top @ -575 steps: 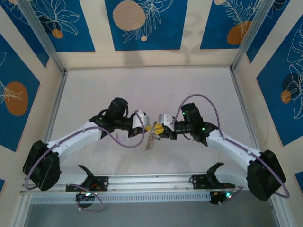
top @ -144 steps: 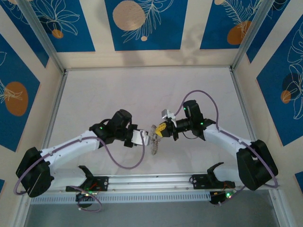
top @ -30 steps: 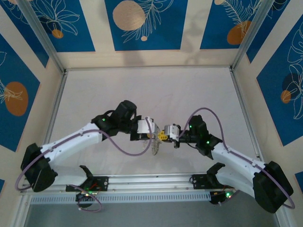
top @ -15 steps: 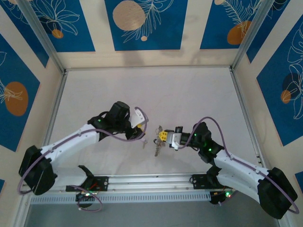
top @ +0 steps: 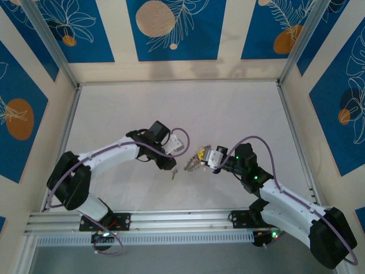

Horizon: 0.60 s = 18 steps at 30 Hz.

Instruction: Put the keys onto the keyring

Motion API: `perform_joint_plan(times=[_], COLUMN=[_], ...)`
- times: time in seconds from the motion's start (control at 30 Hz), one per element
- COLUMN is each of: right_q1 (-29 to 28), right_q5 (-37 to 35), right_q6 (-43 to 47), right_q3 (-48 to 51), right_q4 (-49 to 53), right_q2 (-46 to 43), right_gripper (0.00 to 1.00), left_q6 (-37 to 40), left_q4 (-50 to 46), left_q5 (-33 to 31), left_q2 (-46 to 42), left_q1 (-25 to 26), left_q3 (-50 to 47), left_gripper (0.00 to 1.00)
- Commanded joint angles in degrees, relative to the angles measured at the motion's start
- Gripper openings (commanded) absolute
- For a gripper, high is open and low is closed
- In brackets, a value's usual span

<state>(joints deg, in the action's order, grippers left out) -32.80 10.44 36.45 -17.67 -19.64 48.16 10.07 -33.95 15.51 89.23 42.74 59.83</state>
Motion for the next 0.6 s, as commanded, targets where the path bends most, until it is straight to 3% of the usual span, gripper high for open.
perform_joint_plan(times=[0.0, 0.1, 0.27, 0.57], right_q1=[0.95, 2.13, 3.60, 7.05], right_q5=[-0.57, -1.03, -2.25, -4.67], right_q6=[-2.40, -3.84, -5.48, -9.21], right_q3=[-1.91, -1.99, -1.80, -0.70], right_q4=[-1.28, -1.32, -1.72, -3.38], right_q2=[-1.09, -1.15, -1.54, -3.44], right_gripper=[0.00, 0.00, 0.00, 0.00], left_q6=[11.88, 24.10, 40.91, 52.84], left_q4=[-5.13, -3.53, 2.15, 5.45], left_q5=[-3.08, -2.19, -4.02, 1.72], left_q2=[3.28, 3.07, 0.70, 2.04], left_q1=[4.68, 8.09, 8.27, 0.77], left_q3=[1.50, -0.37, -4.52, -5.20], left_gripper=[0.31, 0.34, 0.38, 0.37])
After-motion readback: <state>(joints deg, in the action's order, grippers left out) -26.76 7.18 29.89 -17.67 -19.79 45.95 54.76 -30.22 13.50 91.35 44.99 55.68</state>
